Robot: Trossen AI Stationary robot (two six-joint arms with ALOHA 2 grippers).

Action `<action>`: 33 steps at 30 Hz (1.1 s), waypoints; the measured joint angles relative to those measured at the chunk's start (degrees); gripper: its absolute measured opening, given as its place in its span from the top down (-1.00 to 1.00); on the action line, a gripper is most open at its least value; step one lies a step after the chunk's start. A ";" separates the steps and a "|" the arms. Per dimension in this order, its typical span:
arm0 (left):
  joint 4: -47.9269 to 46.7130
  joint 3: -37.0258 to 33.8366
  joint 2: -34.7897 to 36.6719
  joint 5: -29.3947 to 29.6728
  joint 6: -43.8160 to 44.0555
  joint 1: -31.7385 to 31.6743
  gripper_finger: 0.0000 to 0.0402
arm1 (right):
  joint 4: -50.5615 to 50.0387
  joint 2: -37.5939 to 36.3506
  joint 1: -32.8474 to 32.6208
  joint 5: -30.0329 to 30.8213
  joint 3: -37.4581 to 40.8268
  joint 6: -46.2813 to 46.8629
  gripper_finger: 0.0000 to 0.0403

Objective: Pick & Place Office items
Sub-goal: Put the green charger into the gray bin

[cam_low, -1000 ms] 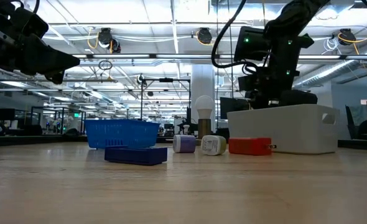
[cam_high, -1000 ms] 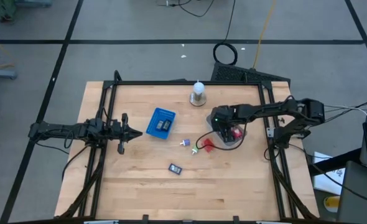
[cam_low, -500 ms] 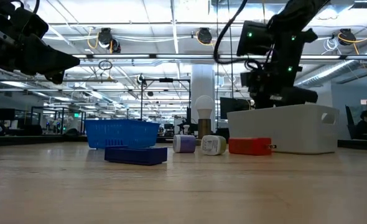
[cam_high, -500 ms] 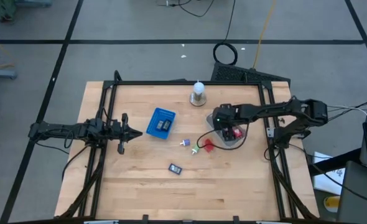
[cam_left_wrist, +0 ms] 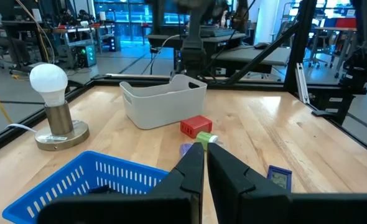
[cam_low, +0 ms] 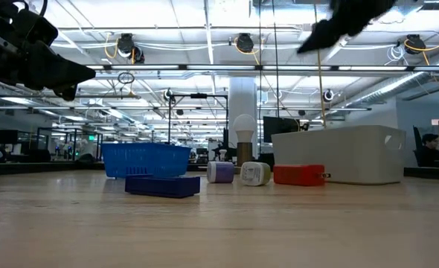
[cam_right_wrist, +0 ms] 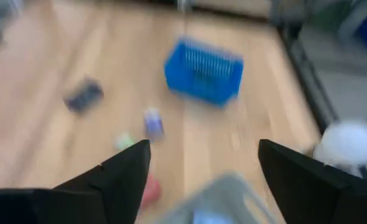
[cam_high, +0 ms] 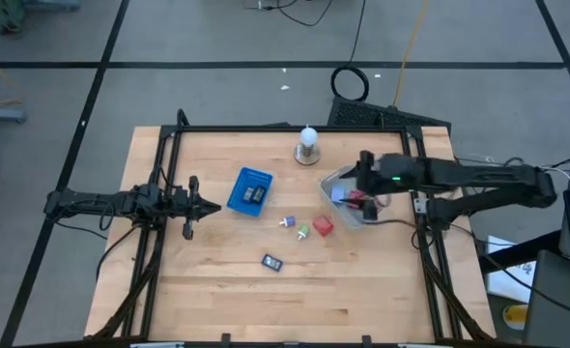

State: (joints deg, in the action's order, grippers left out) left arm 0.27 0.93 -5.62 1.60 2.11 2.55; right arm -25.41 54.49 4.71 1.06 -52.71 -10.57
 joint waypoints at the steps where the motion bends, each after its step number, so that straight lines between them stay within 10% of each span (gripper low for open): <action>1: 0.00 0.00 0.00 -0.01 0.11 -0.01 0.89 | 1.12 -2.16 -0.76 -0.02 0.05 0.89 -0.41; 19: 0.00 0.00 -0.01 -0.01 1.42 0.00 0.89 | 22.78 -36.50 -2.97 -8.31 22.54 11.63 0.95; 33: 0.31 0.00 0.01 0.01 1.40 0.00 0.89 | 33.04 -47.92 -2.95 -8.46 39.46 11.40 0.97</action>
State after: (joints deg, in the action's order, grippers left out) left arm 0.58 0.93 -5.61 1.61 3.51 2.55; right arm 7.63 6.57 1.76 -7.40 -13.25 0.83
